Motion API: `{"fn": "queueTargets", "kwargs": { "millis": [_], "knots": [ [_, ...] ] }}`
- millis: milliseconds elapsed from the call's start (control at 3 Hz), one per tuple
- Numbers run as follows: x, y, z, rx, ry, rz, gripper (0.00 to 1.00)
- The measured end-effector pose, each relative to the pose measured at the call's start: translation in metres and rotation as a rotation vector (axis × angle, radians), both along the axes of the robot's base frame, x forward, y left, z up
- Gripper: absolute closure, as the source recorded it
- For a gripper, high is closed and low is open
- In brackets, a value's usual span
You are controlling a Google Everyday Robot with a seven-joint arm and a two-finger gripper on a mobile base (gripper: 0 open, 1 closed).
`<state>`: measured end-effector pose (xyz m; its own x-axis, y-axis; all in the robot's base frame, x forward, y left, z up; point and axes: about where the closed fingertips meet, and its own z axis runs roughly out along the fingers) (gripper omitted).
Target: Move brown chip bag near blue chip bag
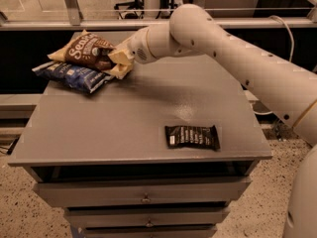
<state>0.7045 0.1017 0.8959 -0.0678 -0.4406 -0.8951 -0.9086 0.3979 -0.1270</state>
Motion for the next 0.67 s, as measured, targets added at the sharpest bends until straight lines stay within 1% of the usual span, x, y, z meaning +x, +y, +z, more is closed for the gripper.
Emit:
{"fn": "queueTargets", "kwargs": {
  "millis": [333, 667],
  "knots": [
    [0.009, 0.006, -0.004, -0.012, 0.003, -0.012, 0.07],
    [0.018, -0.012, 0.001, -0.015, -0.011, 0.0, 0.0]
  ]
}}
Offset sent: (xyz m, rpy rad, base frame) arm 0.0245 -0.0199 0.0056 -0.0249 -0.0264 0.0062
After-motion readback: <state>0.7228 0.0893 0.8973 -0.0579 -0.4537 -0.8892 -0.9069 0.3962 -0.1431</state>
